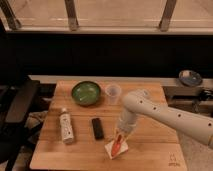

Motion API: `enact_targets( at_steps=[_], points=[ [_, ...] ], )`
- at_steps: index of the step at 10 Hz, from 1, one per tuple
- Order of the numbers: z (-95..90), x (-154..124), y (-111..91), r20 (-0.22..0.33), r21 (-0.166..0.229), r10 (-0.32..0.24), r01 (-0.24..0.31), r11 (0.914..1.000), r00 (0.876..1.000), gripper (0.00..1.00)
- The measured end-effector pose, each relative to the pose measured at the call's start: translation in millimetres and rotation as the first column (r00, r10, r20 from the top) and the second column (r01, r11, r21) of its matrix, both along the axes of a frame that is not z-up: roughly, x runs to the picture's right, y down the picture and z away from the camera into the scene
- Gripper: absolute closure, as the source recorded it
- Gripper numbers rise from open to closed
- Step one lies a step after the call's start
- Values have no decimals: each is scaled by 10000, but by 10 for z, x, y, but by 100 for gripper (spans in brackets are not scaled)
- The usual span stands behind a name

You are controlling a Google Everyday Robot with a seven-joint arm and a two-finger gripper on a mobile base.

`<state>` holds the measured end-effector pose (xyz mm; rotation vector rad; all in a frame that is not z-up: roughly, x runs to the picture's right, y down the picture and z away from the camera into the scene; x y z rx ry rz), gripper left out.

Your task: Place the pepper on the white sponge

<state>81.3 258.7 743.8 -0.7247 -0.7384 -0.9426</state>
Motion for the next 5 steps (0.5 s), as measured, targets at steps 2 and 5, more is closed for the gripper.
enact_targets(
  at_steps=[2,5],
  points=[
    [6,-17,-13,40,-40,-2,2,10000,10000,67],
    [21,-9,-36,101,-89,7,-6,10000,9999,67]
  ],
)
